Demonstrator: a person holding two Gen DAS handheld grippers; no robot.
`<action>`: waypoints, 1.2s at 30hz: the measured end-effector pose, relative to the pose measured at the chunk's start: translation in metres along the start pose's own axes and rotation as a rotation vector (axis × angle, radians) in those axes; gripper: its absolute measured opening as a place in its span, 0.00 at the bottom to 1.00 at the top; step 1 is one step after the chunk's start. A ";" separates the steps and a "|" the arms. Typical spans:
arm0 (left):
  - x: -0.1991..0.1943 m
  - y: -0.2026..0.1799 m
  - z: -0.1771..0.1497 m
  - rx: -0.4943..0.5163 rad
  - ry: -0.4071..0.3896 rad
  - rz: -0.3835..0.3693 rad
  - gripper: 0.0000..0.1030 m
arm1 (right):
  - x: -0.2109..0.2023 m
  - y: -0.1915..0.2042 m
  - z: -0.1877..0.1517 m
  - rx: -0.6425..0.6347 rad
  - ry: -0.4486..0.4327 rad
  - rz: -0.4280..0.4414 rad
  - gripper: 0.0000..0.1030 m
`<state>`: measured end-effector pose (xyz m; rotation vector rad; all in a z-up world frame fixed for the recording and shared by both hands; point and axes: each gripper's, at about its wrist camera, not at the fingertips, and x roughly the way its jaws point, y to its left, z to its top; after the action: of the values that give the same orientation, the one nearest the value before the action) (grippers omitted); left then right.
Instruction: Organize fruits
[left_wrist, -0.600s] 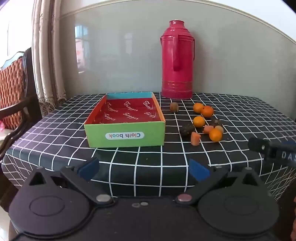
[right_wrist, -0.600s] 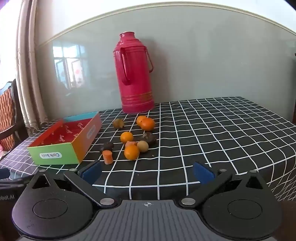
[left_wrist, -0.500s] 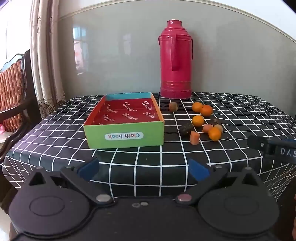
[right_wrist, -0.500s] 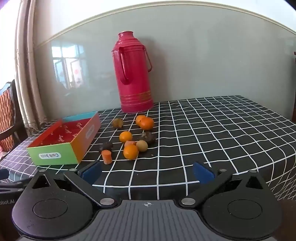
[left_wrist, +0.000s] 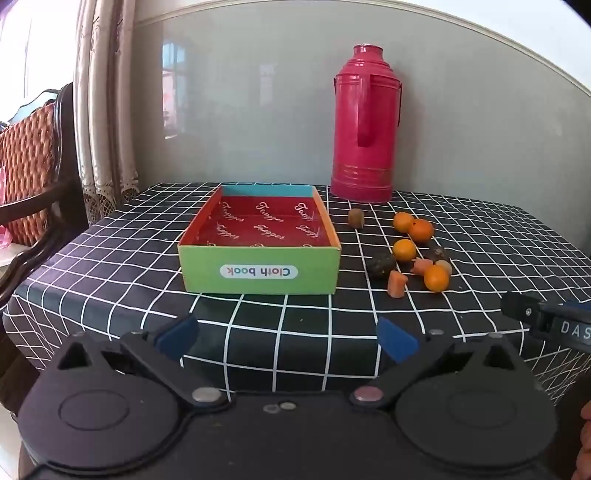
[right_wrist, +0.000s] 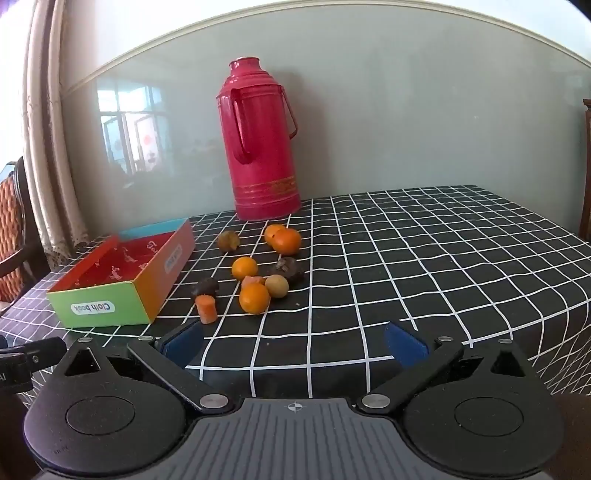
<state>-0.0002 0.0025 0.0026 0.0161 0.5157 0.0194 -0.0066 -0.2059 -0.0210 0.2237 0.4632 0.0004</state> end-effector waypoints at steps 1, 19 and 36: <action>0.000 0.000 -0.001 0.001 -0.001 -0.001 0.95 | 0.000 0.000 0.000 -0.001 0.001 0.001 1.00; -0.001 0.003 -0.001 0.000 -0.002 -0.005 0.94 | 0.002 0.002 0.000 -0.018 0.008 0.007 1.00; 0.001 0.002 0.000 0.001 0.003 -0.004 0.95 | 0.004 0.003 -0.001 -0.028 0.012 0.007 1.00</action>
<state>0.0007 0.0049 0.0019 0.0156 0.5189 0.0157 -0.0035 -0.2022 -0.0228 0.1977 0.4736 0.0155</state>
